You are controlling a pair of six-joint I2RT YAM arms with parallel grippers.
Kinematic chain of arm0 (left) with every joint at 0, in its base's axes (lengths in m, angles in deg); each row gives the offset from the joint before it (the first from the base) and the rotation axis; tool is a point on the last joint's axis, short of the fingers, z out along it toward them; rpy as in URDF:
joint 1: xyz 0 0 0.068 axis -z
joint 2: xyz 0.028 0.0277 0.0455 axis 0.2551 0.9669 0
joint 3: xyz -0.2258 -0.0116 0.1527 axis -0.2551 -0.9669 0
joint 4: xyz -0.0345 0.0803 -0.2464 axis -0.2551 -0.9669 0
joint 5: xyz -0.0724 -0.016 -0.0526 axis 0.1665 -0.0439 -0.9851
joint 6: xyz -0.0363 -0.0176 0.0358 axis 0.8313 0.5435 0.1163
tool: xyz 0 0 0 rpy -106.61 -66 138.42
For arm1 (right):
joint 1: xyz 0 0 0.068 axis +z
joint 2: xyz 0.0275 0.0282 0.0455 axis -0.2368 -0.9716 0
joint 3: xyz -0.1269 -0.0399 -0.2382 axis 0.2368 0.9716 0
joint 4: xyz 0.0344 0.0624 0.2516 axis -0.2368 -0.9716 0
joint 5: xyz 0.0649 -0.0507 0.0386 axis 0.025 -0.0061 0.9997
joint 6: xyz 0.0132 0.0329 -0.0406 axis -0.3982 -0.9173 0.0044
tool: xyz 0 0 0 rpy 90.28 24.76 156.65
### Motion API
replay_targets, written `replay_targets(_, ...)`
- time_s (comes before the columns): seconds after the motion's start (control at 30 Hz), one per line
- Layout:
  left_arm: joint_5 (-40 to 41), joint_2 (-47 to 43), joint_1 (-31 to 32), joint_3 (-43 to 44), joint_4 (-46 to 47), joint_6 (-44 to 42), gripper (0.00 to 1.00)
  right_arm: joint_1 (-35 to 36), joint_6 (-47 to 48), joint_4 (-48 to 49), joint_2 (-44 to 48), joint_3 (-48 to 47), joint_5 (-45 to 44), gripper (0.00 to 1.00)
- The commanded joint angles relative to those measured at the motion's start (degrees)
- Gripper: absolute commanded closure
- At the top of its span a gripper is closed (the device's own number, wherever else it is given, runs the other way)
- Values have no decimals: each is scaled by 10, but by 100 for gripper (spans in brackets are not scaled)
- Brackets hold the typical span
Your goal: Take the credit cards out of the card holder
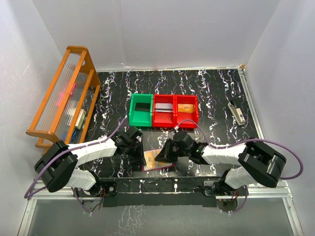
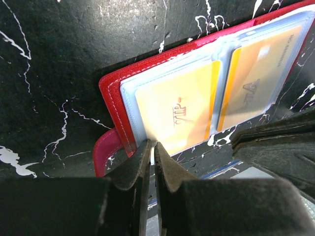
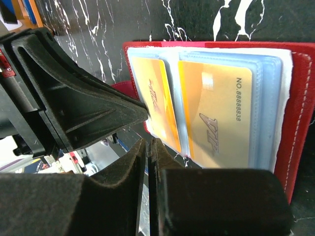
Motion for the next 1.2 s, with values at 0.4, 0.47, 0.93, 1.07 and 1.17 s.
replay_targets(0.4, 23, 13, 3, -16, -21, -5, 93, 15, 33, -34, -90, -66, 27, 62)
replay_targets(0.47, 22, 13, 3, -18, -19, -4, 93, 21, 31, -45, -98, -71, 22, 59)
replay_targets(0.93, 20, 16, 3, -18, -17, -5, 93, 22, 11, 65, -76, -41, 28, 89)
replay_targets(1.07, 20, 17, 3, -19, -16, -4, 93, 15, 12, 77, -50, -22, 27, 100)
replay_targets(1.17, 22, 20, 3, -19, -17, -4, 93, 9, 9, 103, -33, -1, 32, 100)
